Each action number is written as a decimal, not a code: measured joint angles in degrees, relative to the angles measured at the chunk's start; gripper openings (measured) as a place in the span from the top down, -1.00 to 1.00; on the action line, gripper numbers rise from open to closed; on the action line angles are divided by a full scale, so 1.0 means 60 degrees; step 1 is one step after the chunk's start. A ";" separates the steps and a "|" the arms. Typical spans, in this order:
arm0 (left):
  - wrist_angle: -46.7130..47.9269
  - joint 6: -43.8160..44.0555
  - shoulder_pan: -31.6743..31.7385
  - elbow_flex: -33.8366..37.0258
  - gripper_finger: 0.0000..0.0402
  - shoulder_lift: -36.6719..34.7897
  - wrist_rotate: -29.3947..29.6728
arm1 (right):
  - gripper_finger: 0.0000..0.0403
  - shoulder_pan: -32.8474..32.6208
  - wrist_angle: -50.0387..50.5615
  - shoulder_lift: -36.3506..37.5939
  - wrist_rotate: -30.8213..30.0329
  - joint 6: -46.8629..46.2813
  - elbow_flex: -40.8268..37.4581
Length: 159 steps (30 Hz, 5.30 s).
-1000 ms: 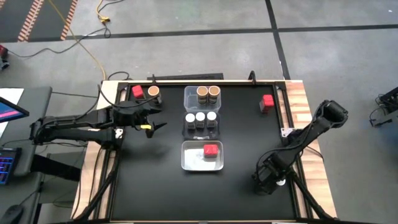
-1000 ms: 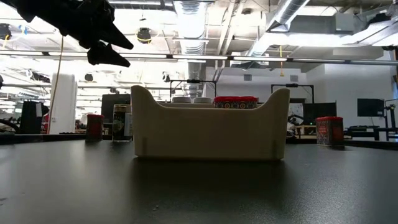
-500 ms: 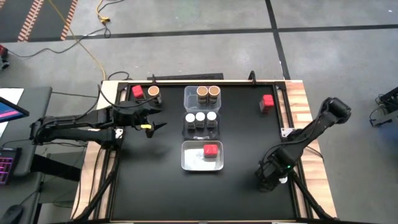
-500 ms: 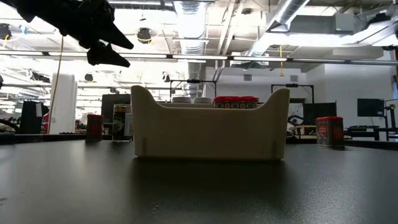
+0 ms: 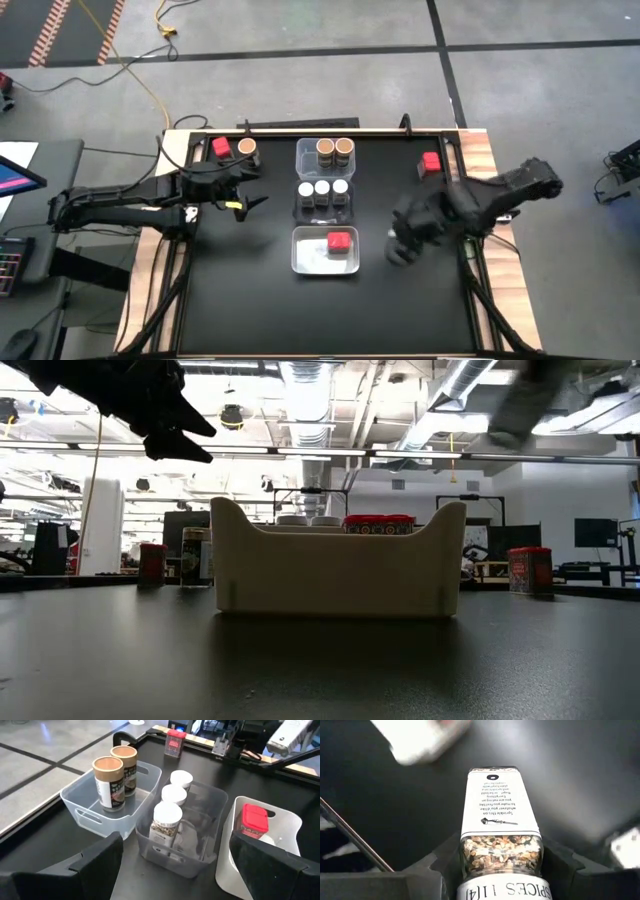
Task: Sort spices by type
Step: Put the white seasoning bottle into the black transparent bin in front of the other white seasoning bottle, then put the brown seasoning bottle into the white transparent bin aligned with the other brown seasoning bottles
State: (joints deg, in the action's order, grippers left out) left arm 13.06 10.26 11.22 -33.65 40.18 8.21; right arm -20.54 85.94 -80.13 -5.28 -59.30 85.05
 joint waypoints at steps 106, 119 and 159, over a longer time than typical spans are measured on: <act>0.0280 -0.0350 0.0004 0.0000 -0.75 0.0052 0.0277 | -0.26 0.4736 -0.0093 -0.8372 0.0671 1.0716 0.6102; 0.0280 -0.0350 0.0003 0.0000 -0.75 0.0053 0.0277 | -0.33 0.4725 -0.0137 -0.8372 0.0667 1.0891 0.6102; 0.0492 -0.0350 0.0000 0.0000 -0.75 0.0051 0.0277 | -0.63 0.4150 -0.0134 -0.5216 -0.1005 0.8878 0.7808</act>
State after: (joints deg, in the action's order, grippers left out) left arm 16.01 8.16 11.22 -33.65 40.49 9.87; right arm 4.36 85.14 -111.43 -11.32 -6.03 131.90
